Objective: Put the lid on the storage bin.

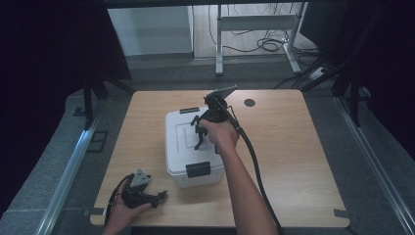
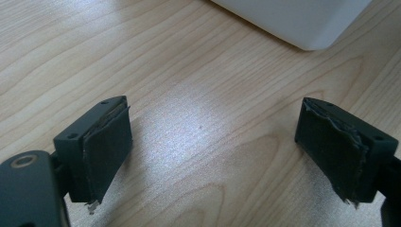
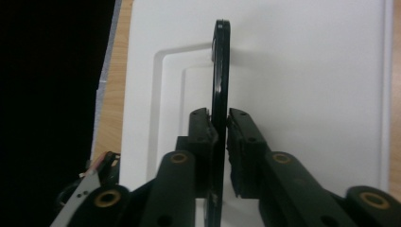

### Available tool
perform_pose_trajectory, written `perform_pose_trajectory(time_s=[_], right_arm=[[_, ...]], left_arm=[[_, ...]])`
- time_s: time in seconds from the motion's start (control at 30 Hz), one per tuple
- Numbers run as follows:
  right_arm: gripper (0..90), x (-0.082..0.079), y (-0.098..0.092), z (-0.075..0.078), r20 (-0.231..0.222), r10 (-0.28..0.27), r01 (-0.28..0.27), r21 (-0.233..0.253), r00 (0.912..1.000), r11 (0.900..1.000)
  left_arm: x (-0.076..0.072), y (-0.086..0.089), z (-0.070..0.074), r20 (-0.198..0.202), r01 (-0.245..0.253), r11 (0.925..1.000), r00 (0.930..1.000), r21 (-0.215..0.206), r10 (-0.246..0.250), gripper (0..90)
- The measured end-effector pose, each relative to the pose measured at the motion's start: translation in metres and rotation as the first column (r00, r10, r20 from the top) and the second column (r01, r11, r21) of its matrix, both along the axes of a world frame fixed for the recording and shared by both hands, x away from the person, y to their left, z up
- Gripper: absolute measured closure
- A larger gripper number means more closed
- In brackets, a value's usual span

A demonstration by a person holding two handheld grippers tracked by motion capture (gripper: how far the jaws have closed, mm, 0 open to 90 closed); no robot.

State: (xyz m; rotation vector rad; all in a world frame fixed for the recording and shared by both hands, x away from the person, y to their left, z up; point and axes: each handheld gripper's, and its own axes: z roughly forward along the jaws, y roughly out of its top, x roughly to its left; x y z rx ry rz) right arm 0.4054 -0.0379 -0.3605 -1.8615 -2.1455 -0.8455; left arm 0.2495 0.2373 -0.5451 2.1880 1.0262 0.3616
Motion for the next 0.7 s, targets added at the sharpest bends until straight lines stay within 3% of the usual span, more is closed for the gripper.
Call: perform_pose_trajectory(time_s=[0.17, 0.2, 0.37, 0.43, 0.7], right_arm=[[72.5, -0.001, -0.001, 0.002, 0.043, 0.032, -0.031, -0.013, 0.9986, 0.999], [66.9, -0.002, -0.004, 0.005, 0.067, 0.044, -0.044, -0.01, 0.9968, 0.999], [59.6, -0.007, -0.013, 0.012, 0.123, 0.057, -0.058, 0.005, 0.9908, 0.998], [59.0, -0.01, -0.017, 0.015, 0.164, 0.068, -0.067, -0.011, 0.9841, 0.998], [57.3, -0.018, -0.033, 0.019, 0.237, 0.121, -0.124, -0.001, 0.9639, 0.992]], left_arm=[[0.0, 0.0, 0.0, 0.0, 0.0, 1.0, 1.0, 0.0, 0.0, 11.6], [0.0, 0.0, 0.0, 0.0, 0.001, 1.0, 1.0, 0.0, -0.001, 11.6], [0.0, 0.0, 0.0, -0.001, 0.004, 1.0, 1.0, 0.004, -0.004, 11.6], [0.0, 0.0, 0.0, 0.0, 0.003, 1.0, 1.0, 0.003, -0.003, 11.6], [0.0, 0.0, 0.0, -0.001, 0.005, 1.0, 1.0, 0.004, -0.005, 11.6]])
